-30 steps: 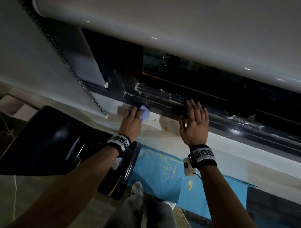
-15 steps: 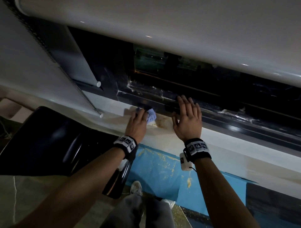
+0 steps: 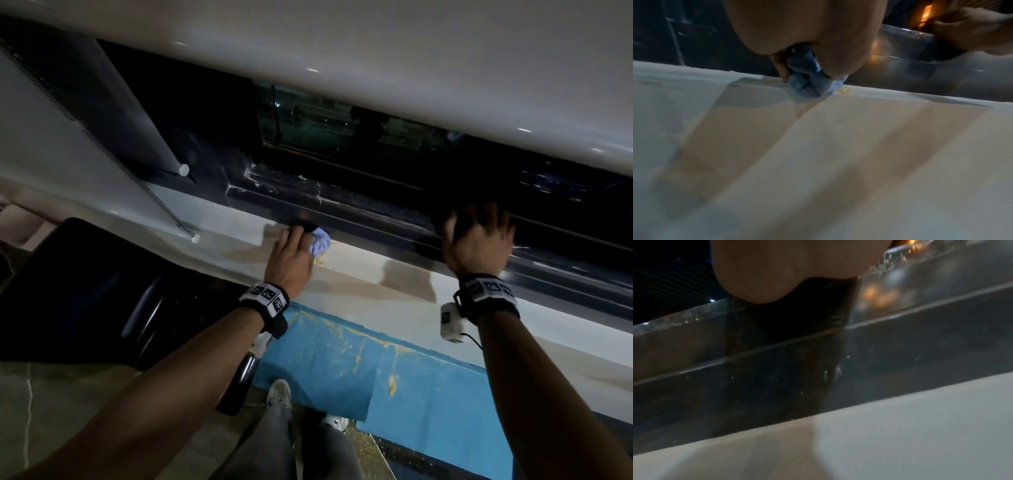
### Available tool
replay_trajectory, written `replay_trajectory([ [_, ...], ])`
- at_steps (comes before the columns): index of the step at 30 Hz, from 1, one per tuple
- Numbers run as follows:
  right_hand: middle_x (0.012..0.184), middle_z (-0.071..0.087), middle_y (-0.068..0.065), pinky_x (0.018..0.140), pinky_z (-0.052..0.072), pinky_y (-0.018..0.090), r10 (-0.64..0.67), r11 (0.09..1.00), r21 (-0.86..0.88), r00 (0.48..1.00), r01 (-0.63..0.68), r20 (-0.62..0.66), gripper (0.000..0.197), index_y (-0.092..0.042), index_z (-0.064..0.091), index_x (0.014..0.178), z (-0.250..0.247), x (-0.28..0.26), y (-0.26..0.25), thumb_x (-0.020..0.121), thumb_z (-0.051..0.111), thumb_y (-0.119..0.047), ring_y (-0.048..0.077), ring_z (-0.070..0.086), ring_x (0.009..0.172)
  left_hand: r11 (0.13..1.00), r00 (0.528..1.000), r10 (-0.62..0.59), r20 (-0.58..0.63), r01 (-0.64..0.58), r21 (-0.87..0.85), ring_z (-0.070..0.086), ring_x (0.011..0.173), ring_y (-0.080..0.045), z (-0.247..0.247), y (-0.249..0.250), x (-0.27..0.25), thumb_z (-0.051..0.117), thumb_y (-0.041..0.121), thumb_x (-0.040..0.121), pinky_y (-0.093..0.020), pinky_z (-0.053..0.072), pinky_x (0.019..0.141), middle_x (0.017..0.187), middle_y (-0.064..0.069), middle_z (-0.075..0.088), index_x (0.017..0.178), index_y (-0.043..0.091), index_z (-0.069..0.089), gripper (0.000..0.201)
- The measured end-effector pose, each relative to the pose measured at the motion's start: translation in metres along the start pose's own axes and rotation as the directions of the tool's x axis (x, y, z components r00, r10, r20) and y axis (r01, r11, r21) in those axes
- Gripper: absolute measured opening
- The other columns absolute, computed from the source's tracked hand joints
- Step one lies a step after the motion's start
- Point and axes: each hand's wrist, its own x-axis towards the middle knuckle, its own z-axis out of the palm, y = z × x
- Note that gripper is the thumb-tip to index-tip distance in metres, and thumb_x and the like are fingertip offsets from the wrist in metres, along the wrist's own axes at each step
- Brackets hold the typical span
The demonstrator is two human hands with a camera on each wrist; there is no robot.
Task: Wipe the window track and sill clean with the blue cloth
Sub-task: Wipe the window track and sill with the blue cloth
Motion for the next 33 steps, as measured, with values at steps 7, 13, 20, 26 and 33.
replay_trajectory([
  [7,0.117,0.062,0.021,0.087,0.045,0.049,-0.039,0.997,0.057,0.992,0.046,-0.122,0.035,-0.015,0.071,0.114,0.014,-0.004,0.007,0.108,0.049,-0.041,0.043,0.059,0.102,0.992,0.987,-0.113,-0.110,0.119,0.047,0.048,0.114,-0.042,0.002,-0.022,0.006,0.069,-0.004,0.075,-0.052,0.045,0.100,0.127,-0.017,0.057,0.127,0.004,0.062,0.053],
  [13,0.112,0.064,0.019,0.082,0.044,0.047,-0.051,0.995,0.074,0.984,0.064,-0.168,0.033,-0.016,0.072,0.109,0.021,-0.002,0.009,0.107,0.050,-0.040,0.042,0.060,0.097,0.996,0.992,-0.082,-0.093,0.078,-0.045,0.048,0.106,-0.039,0.021,0.027,-0.001,0.065,-0.010,0.076,-0.051,0.047,0.091,0.125,-0.014,0.059,0.122,0.006,0.065,0.049],
  [20,0.112,0.065,0.018,0.083,0.044,0.047,-0.032,0.995,0.094,0.990,0.045,-0.135,0.032,-0.016,0.073,0.108,0.018,-0.003,0.008,0.105,0.052,-0.040,0.042,0.060,0.097,0.949,0.942,-0.301,-0.152,0.280,-0.142,0.035,0.117,-0.033,0.014,0.026,0.001,0.062,-0.016,0.074,-0.049,0.034,0.106,0.133,-0.018,0.053,0.126,0.011,0.067,0.058],
  [26,0.117,0.064,0.017,0.088,0.045,0.049,-0.015,0.993,0.112,0.994,0.027,-0.104,0.031,-0.016,0.072,0.111,0.015,-0.003,0.004,0.103,0.054,-0.039,0.042,0.060,0.102,0.961,0.982,-0.188,-0.023,0.179,-0.210,0.041,0.112,-0.035,0.025,0.077,-0.004,0.068,-0.012,0.075,-0.047,0.045,0.092,0.133,-0.014,0.051,0.124,0.014,0.064,0.056],
  [33,0.119,0.064,0.016,0.089,0.044,0.050,-0.018,0.993,0.114,0.998,0.025,-0.068,0.035,-0.016,0.072,0.113,0.012,-0.003,0.005,0.105,0.050,-0.042,0.042,0.059,0.106,0.970,0.994,0.046,0.102,-0.019,-0.243,0.042,0.105,-0.033,0.019,0.096,-0.014,0.061,-0.011,0.077,-0.050,0.046,0.090,0.130,-0.009,0.054,0.121,0.012,0.066,0.050],
])
